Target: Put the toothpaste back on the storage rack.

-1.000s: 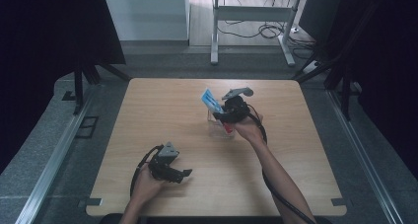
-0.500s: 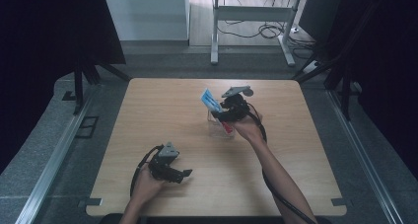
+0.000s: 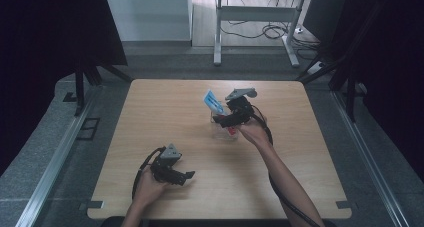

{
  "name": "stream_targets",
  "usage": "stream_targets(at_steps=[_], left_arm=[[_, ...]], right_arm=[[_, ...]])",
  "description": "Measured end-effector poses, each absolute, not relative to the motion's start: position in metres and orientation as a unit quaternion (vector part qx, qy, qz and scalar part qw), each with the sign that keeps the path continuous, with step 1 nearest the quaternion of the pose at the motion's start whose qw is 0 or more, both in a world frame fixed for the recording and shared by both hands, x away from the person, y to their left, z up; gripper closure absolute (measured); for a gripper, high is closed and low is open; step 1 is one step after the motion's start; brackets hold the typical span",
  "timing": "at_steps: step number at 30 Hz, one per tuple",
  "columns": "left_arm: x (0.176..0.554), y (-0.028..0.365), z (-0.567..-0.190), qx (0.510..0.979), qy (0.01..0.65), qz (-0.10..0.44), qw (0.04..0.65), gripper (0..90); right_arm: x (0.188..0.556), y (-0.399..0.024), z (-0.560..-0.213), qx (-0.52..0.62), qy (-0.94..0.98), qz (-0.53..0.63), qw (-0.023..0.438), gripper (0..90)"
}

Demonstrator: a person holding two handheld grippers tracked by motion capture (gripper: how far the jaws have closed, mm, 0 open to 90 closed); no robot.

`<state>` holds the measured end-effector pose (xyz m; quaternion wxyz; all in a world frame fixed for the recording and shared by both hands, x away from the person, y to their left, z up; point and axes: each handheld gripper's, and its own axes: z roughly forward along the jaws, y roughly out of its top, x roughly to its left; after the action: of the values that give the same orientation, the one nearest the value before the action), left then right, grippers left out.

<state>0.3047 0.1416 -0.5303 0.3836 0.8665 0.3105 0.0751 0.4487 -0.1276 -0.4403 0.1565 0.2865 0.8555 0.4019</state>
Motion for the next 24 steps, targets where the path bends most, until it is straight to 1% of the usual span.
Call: stream_targets(at_steps=[3, 10, 24], left_arm=[[0.305, 0.141, -0.530, 0.867, 0.310, 0.075, 0.383, 13.0], [0.305, 0.141, -0.531, 0.867, 0.311, 0.076, 0.382, 13.0], [0.304, 0.140, -0.531, 0.866, 0.313, 0.074, 0.383, 13.0]], right_arm=[[0.446, -0.128, -0.439, 0.282, 0.857, 0.400, 0.163, 12.0], [0.441, -0.129, -0.435, 0.279, 0.859, 0.399, 0.162, 0.2], [0.426, -0.135, -0.428, 0.268, 0.862, 0.398, 0.163, 0.0]])
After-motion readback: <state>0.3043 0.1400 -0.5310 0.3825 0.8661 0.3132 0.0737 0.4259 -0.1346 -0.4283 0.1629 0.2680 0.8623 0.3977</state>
